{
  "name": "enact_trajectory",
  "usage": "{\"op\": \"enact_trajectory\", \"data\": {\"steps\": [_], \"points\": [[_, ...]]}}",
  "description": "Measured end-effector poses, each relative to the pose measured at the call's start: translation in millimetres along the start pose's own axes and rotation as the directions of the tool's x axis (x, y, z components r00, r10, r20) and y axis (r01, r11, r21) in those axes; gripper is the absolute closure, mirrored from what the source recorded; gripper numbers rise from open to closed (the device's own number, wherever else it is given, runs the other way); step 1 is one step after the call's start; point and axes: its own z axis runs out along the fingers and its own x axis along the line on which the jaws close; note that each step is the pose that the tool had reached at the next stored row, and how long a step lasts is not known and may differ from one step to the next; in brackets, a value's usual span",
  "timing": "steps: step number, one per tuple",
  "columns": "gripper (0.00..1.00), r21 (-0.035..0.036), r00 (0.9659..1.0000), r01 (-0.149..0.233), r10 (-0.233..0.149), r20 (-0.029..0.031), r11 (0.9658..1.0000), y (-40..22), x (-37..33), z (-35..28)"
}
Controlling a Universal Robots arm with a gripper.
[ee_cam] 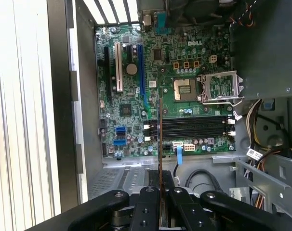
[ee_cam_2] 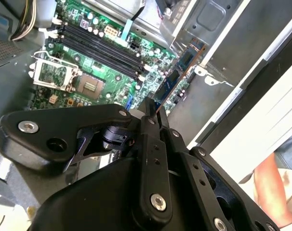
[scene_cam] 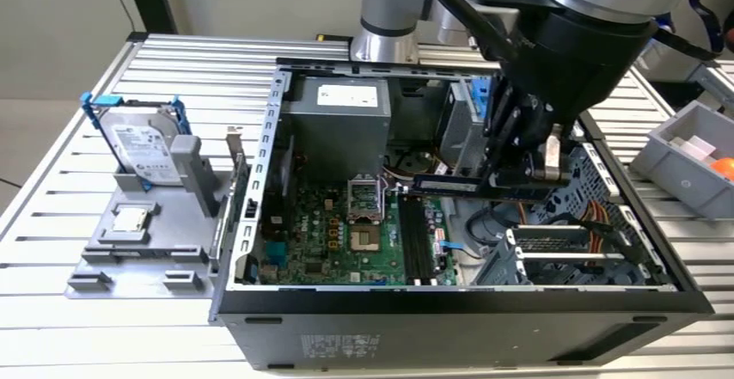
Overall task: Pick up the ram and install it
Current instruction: 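Pick up the ram and move it above insertion slot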
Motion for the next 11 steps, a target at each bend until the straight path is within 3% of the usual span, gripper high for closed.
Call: {"op": "enact_trajectory", "data": {"steps": [11], "points": [[1.0, 0.0002, 1.0, 0.008, -0.008, -0.0002, 1.0, -1.9, -1.1, 0.0]]}}
